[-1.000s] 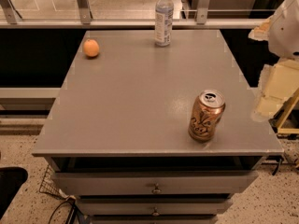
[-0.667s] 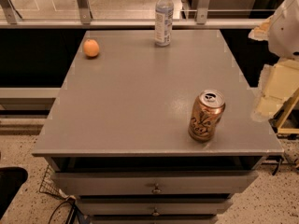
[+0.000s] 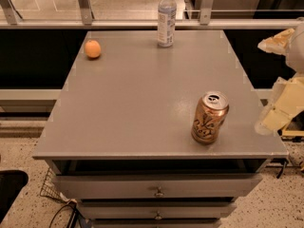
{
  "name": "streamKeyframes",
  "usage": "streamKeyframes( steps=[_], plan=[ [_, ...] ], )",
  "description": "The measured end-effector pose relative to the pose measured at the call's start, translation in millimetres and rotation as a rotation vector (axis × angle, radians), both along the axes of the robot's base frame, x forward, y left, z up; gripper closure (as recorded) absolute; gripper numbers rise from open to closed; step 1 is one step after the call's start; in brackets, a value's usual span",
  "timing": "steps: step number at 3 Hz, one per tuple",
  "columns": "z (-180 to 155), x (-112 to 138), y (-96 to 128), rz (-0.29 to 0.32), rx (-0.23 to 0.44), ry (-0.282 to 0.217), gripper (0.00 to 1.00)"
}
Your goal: Move orange can near orange
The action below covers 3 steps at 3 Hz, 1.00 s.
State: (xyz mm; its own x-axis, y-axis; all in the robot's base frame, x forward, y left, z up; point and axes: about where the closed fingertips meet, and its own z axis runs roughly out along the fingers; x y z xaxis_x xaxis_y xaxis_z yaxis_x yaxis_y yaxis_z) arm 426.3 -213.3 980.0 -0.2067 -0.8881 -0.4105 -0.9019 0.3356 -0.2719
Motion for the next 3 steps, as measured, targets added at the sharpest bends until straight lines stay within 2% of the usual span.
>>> streamKeyframes(
  steps=[2,3],
  plan=[
    [-21.9,-8.5,-16.8,-0.025,0.295,-0.108,0.00],
    [-29.6,-8.5,-16.4,-0.038,0.452,-0.135,0.00]
  ],
)
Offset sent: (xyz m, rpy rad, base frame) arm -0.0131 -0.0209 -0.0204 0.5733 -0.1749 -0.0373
